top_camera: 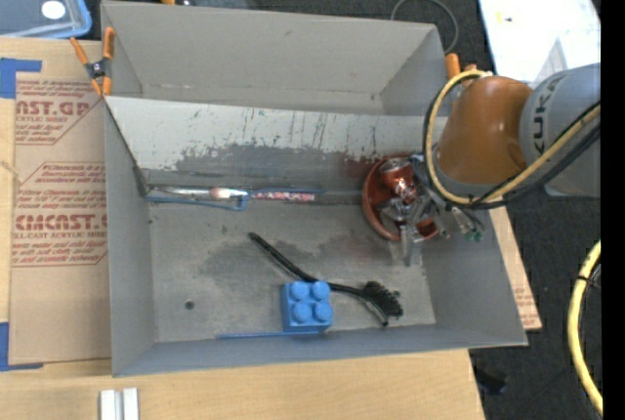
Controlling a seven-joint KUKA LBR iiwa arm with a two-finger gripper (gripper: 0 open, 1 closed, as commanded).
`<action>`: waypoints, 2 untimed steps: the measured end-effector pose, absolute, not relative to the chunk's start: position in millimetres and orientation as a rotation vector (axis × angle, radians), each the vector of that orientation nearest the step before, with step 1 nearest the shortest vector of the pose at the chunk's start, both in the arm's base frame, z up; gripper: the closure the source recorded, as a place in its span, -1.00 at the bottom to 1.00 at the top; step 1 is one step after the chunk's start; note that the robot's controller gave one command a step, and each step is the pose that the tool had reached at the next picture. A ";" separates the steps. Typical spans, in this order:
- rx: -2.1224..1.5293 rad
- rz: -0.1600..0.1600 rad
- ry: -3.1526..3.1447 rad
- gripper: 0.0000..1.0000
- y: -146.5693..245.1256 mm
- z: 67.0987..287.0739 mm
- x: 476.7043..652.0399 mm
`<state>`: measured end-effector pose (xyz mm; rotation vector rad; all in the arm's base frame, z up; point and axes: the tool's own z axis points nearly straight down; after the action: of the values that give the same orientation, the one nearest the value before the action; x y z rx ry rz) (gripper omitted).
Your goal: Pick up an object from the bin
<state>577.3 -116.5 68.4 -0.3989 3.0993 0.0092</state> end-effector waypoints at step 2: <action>-0.402 0.011 3.099 1.00 -115.6 70.1 578.1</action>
Offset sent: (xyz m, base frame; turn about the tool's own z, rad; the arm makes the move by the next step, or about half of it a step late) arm 0.0000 0.0000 0.0000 0.0000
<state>578.1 -115.6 70.1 -0.4016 3.0986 0.0111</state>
